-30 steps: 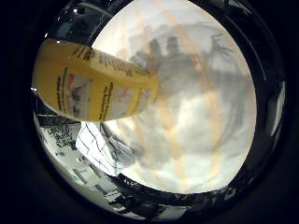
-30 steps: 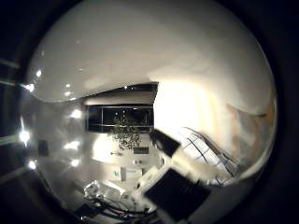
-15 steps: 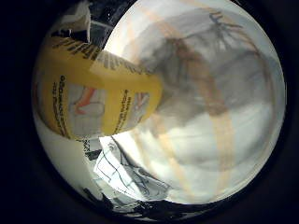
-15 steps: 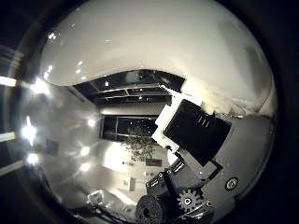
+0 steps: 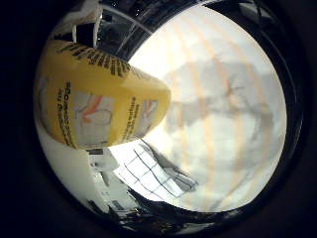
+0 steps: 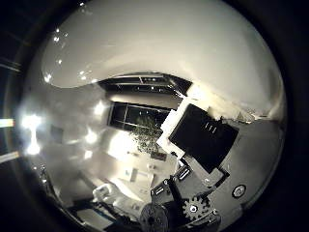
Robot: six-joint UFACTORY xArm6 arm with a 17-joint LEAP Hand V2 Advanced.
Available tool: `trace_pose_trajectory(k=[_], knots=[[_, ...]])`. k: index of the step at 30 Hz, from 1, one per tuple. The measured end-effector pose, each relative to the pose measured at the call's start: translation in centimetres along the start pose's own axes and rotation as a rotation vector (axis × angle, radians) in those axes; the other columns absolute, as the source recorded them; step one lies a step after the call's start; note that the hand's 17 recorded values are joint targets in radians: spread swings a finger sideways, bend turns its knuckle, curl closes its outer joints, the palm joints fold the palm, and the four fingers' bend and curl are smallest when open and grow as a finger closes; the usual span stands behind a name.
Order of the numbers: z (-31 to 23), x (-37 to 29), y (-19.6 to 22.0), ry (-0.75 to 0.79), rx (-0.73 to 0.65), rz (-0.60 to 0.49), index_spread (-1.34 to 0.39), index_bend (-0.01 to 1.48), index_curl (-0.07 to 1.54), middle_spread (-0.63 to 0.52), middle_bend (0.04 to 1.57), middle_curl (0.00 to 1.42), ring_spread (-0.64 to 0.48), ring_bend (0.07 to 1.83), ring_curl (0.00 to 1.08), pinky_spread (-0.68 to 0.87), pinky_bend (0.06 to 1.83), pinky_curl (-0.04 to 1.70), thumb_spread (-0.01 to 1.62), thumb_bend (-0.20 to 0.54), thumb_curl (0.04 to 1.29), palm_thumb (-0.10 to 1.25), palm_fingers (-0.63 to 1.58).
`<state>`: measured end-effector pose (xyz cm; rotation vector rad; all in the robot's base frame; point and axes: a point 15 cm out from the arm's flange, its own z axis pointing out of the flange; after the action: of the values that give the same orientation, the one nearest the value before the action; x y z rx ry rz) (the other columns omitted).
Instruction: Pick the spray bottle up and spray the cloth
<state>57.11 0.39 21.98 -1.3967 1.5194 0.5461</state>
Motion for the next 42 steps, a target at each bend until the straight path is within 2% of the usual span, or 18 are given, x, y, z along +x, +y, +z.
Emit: trace_pose_trajectory(k=[8, 14, 22, 27, 36, 42], knots=[[-2.6, -2.8, 2.2, 0.179, -0.15, -0.07, -0.21, 1.15, 0.76, -0.1, 1.37, 0.63, -0.16, 1.48, 0.6, -0.16, 1.09, 1.2, 0.95, -0.013, 0.69, 1.13, 1.18], [-2.0, -7.6, 5.6, 0.233, -0.322, -0.136, -0.21, 1.14, 0.76, -0.1, 1.37, 0.62, -0.16, 1.49, 0.6, -0.16, 1.07, 1.25, 0.92, -0.013, 0.73, 1.12, 1.18], [-1.6, -11.2, 7.4, 0.483, -0.538, -0.294, -0.21, 1.14, 0.76, -0.1, 1.38, 0.62, -0.16, 1.49, 0.6, -0.16, 1.05, 1.29, 0.92, -0.014, 0.76, 1.12, 1.18], [-0.4, -14.4, 9.4, 0.562, -0.659, -0.338, -0.21, 1.14, 0.76, -0.1, 1.38, 0.62, -0.16, 1.49, 0.6, -0.16, 1.04, 1.31, 0.91, -0.014, 0.77, 1.11, 1.18], [1.6, -16.3, 12.0, 0.768, -0.807, -0.438, -0.22, 1.14, 0.77, -0.1, 1.38, 0.61, -0.16, 1.49, 0.6, -0.17, 1.03, 1.33, 0.91, -0.014, 0.77, 1.1, 1.18], [3.0, -16.3, 12.3, 0.931, -0.877, -0.519, -0.22, 1.13, 0.77, -0.1, 1.38, 0.61, -0.16, 1.5, 0.6, -0.17, 1.02, 1.34, 0.9, -0.015, 0.78, 1.09, 1.18]])
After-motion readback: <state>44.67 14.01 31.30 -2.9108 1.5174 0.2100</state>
